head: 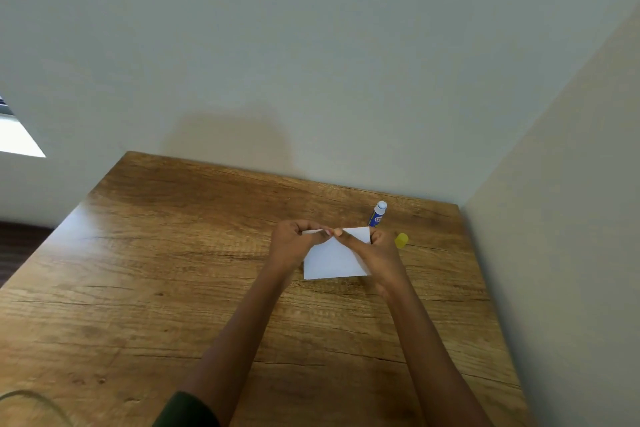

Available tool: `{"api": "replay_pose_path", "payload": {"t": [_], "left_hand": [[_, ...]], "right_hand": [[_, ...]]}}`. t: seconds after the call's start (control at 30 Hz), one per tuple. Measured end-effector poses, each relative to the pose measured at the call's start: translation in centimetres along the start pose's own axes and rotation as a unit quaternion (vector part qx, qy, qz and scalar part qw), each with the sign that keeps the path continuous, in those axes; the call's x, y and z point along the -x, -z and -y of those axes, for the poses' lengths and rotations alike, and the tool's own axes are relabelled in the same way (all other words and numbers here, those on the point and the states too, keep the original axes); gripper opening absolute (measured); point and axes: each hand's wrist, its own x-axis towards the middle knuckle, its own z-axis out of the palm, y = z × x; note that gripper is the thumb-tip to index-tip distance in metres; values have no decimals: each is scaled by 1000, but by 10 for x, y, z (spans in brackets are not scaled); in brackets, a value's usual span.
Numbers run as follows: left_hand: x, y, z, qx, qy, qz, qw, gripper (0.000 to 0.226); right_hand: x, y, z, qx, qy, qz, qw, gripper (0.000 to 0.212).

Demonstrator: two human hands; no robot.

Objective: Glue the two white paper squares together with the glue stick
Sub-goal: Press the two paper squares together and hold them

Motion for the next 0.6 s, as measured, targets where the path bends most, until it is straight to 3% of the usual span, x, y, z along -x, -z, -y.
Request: {"api": "replay_pose_path", "payload": {"t": [0.23,0.6], "left_hand": [[5,0,-5,-2,-5,11,1000,10],[7,1,-9,16,-5,19,1000,9]], "right_hand": [[1,4,-1,-12,-13,-5,1000,29],[0,28,-2,-58,-24,-18,998,18]]}}
